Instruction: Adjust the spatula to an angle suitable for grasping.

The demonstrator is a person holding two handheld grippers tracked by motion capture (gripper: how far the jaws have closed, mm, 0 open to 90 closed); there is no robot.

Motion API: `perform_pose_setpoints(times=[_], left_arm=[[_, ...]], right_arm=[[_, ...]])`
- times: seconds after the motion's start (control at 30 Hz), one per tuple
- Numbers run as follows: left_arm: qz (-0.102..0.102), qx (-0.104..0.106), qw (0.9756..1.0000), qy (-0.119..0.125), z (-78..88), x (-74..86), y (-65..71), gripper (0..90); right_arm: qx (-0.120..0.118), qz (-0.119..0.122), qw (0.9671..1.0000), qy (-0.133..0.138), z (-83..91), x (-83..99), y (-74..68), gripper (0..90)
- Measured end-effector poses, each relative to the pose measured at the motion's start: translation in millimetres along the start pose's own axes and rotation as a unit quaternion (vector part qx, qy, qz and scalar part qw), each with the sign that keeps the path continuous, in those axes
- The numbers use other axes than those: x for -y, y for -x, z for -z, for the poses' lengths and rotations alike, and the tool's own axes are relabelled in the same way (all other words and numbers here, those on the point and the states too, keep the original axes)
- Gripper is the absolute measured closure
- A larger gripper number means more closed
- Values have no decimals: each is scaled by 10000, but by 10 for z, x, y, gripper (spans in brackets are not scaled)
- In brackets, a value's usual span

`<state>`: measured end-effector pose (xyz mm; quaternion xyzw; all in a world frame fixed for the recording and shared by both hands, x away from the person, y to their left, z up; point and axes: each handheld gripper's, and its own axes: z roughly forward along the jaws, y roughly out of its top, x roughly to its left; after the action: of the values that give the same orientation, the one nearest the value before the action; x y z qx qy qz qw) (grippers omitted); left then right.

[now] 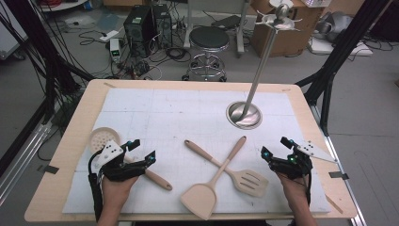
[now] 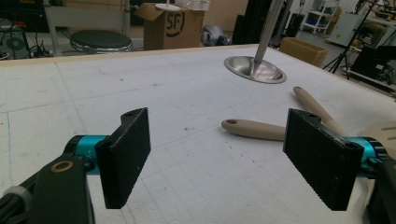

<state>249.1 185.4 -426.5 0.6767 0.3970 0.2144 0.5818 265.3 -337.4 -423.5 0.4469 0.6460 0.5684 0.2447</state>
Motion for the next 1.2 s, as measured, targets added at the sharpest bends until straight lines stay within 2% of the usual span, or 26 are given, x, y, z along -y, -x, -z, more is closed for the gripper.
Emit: perform_pose_setpoints(times=[0.63,0.77,0.8,0.87,1.0,1.07,1.13,1.2], left_arm=[[-11,-23,10000,-27,4,5,2,238],[-13,-28,10000,-17,11,4,4,238],[-13,-28,10000,-17,11,4,4,238],[-24,-31,10000,-9,17,4,2,239],[-6,-35,10000,-13,14,5,-4,239],[-10,-43,10000,-22,15,5,-6,239],[-6,-41,10000,-9,14,5,-4,239],[-7,-45,10000,-11,16,5,-3,239]], right_arm=[[-25,-12,10000,-26,-12,-2,-7,26],[-63,21,10000,-33,-9,-3,-6,65],[-76,27,10000,-33,-9,-3,-8,77],[-134,46,9999,-37,1,-5,-15,211],[-186,96,9998,-78,-4,-5,-16,238],[-234,127,9996,-96,-13,-3,-19,307],[-352,78,9993,-105,-14,-3,-24,413],[-391,40,9992,-113,-18,-3,-25,437]])
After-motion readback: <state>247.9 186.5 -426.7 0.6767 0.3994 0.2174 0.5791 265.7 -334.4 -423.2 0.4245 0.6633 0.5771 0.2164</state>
